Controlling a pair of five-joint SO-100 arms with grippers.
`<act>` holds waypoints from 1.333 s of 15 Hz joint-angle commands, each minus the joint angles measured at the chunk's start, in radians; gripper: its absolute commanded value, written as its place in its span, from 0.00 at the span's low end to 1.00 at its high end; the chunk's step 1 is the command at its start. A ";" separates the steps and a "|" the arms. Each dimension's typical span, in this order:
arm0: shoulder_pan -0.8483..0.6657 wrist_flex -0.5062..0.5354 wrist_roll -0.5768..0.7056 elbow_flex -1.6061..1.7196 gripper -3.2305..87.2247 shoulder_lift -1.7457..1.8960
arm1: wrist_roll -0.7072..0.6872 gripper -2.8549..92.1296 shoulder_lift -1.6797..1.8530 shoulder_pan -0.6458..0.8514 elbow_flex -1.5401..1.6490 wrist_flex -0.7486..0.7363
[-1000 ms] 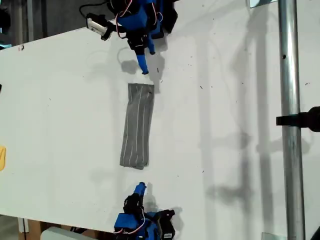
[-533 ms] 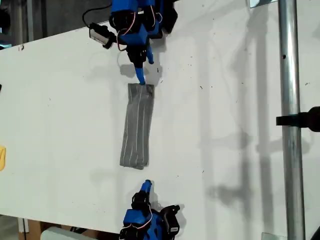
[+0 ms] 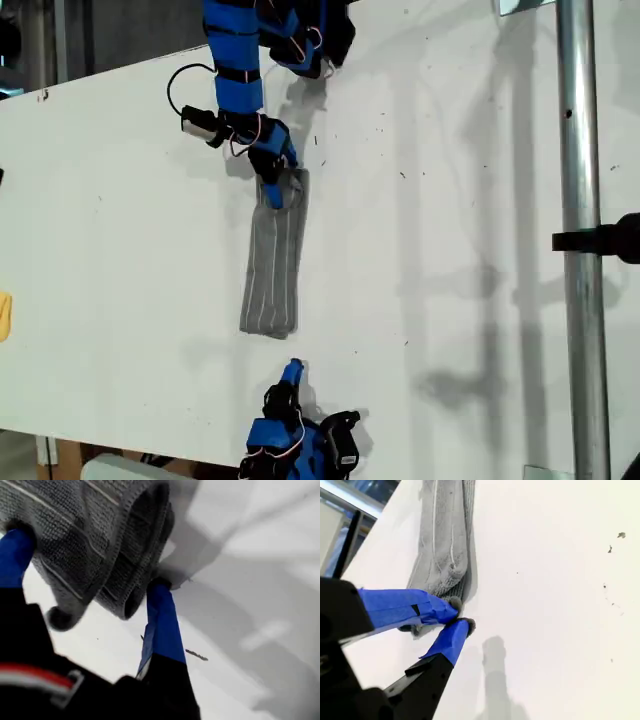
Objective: Grasp corners of a towel and fold twice.
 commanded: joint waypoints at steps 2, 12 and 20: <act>-0.014 0.008 0.015 -0.002 0.09 0.005 | -0.020 0.41 -0.089 0.035 -0.103 -0.202; -0.031 0.008 0.041 -0.003 0.10 0.005 | -0.080 0.03 0.495 -0.086 -0.175 0.764; -0.029 0.012 0.028 0.000 0.10 0.005 | -0.089 0.03 -0.193 -0.215 -0.600 -0.115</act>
